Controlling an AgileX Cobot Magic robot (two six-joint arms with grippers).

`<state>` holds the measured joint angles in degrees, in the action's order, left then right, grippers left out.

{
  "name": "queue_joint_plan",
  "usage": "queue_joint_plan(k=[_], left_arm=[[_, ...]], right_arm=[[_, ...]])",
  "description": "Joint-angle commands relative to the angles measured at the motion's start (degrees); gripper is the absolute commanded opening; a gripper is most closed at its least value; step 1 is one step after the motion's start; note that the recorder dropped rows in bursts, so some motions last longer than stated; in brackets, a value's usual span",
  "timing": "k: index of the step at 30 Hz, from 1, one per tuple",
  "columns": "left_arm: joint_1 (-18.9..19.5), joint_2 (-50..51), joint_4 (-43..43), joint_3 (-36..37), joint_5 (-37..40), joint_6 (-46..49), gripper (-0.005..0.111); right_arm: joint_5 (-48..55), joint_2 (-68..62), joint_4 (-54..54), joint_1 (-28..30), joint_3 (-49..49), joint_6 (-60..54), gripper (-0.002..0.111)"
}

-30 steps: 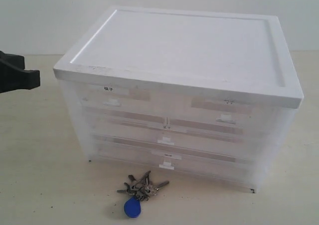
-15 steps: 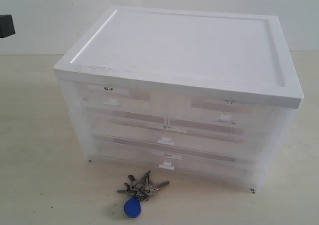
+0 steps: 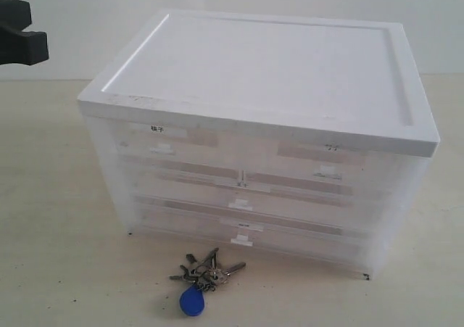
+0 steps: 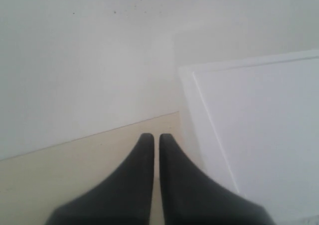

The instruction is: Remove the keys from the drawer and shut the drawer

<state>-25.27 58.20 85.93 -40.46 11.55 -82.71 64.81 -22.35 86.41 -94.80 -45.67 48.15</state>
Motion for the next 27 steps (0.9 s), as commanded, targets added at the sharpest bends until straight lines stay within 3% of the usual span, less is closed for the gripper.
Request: queue_joint_plan(k=[1,4,6,11,13,16,19,22,25,27], left_arm=[[0.1,-0.52,0.47,-0.4,-1.74,-0.13,0.005],[0.1,-0.81,0.47,-0.4,-3.79,-0.13,0.005],[0.1,-1.39,0.47,-0.28,-4.02,-0.13,0.005],[0.1,-2.79,0.47,-0.28,-4.69,-0.13,0.005],[0.1,-3.13,0.47,-0.28,-4.69,-0.13,0.005],[0.1,-3.11,0.47,-0.28,-5.76,-0.82,0.005],[0.1,-3.11,0.47,-0.28,-7.11,-1.29,0.005],[0.1,-3.11,0.22,-0.28,-7.72,-1.5,0.005],[0.1,-3.11,-0.06,0.38,-9.06,-2.56,0.005],[0.1,-3.11,-0.06,1.32,-10.1,-3.03,0.005]], right_arm=[[-7.33,-0.14,0.46,1.84,0.95,-3.01,0.0],[-12.97,0.37,-2.54,4.79,0.95,-3.97,0.0],[-25.88,2.76,-7.54,8.34,0.95,-4.57,0.0],[-39.74,8.66,-15.64,21.1,0.95,-5.1,0.0],[-44.51,11.1,-20.52,30.02,0.95,-7.55,0.0],[-53.4,15.44,-26.22,50.34,0.95,-9.72,0.0],[-53.71,18.66,-26.83,65.21,0.95,-9.07,0.0],[-48.84,19.95,-30.61,75.76,0.84,-8.01,0.0],[-41.51,18.31,-42.14,79.47,0.97,-8.19,0.0],[-35.6,13.9,-52.43,79.3,0.97,-18.2,0.0]])
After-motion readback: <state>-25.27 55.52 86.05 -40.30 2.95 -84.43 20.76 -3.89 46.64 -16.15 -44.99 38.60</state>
